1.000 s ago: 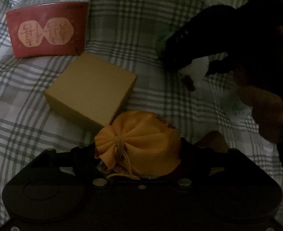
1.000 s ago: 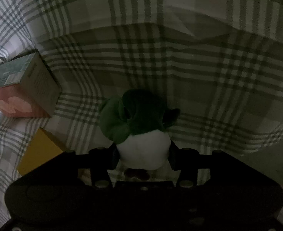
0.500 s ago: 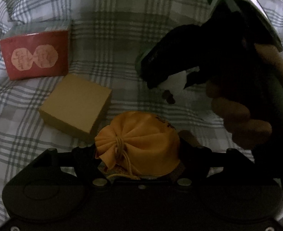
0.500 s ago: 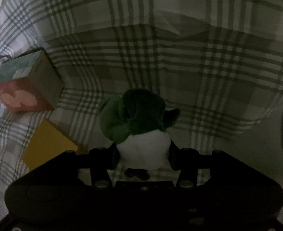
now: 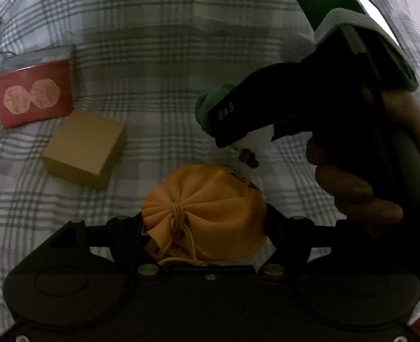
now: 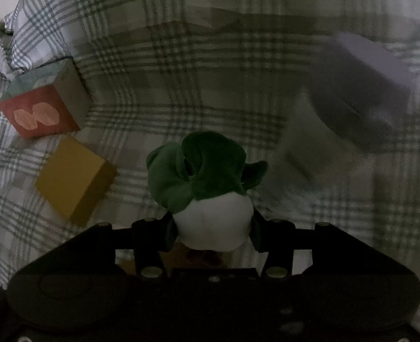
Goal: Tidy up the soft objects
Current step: 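Carry the pouch with the left tool while the right tool carries the plush toy to the basket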
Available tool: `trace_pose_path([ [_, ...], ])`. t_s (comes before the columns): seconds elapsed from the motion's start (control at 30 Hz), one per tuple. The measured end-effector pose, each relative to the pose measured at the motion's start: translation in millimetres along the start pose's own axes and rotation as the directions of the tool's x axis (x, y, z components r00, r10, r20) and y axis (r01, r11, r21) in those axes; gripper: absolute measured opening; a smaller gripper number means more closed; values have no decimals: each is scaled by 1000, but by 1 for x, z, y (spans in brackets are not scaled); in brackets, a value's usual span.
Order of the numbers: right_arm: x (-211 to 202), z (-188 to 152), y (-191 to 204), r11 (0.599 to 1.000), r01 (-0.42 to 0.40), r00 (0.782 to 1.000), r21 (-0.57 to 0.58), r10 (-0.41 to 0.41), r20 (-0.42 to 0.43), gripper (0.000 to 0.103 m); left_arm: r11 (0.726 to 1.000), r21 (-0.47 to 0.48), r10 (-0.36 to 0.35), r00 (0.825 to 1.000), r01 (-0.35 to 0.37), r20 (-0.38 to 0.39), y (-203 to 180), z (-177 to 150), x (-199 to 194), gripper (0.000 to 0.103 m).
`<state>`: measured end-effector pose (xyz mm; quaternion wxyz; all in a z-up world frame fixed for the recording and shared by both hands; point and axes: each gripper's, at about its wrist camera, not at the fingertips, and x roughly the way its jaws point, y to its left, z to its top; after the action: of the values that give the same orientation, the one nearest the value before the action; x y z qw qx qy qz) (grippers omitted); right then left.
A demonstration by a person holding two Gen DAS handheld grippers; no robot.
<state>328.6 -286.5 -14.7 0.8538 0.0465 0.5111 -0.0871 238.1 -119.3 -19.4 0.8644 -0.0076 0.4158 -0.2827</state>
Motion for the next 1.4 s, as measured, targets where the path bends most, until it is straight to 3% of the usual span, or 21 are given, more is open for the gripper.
trace_pose_path([
  [0.47, -46, -86, -35, 995, 39, 999, 97, -40, 8, 47, 989, 132, -55, 997, 62, -57, -41, -45, -38, 71],
  [0.73, -77, -145, -26, 993, 32, 999, 116, -36, 31, 47, 978, 202, -43, 996, 58, -78, -50, -82, -72, 71],
  [0.93, -103, -182, -15, 990, 24, 998, 140, -32, 55, 47, 965, 262, -1, 998, 16, -57, -53, -109, -98, 71],
  [1.4, -176, -265, 27, 986, 28, 985, 166, -55, 164, 47, 982, 182, 47, 998, -41, -31, -34, -149, -150, 71],
])
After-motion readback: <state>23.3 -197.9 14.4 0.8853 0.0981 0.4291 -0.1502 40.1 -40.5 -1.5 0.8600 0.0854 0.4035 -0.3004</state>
